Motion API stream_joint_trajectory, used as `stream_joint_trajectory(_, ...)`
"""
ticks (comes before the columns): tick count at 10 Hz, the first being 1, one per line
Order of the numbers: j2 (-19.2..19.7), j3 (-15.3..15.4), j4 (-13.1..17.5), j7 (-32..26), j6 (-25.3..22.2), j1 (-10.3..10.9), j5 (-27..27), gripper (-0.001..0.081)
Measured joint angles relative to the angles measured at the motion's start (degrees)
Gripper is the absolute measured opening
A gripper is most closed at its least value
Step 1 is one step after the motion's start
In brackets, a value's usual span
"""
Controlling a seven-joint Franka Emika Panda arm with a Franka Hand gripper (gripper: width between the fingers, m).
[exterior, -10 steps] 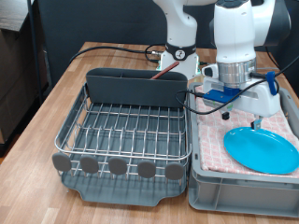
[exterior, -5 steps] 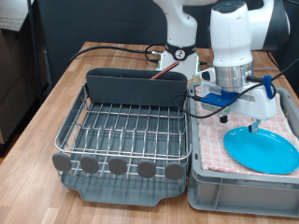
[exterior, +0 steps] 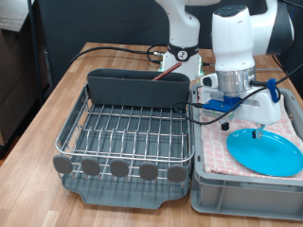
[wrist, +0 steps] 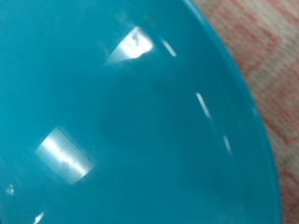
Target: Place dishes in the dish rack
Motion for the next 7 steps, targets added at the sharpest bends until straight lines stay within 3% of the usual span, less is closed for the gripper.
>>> stream_joint_trajectory(4, 0.8, 4.3, 0.4, -5.3, 1.6, -3.7, 4.3, 0.0803)
stream_joint_trajectory(5, 1.0, 4.9, 0.4, -5.7, 1.8, -4.3, 4.8, 0.0587)
stream_joint_trajectory(6, 1.1, 5.3, 0.4, -6.0, 2.2, -4.6, 5.1, 0.0587)
stream_joint_trajectory(7, 1.3, 5.9, 0.4, -6.2, 2.4, -5.1, 5.4, 0.0407)
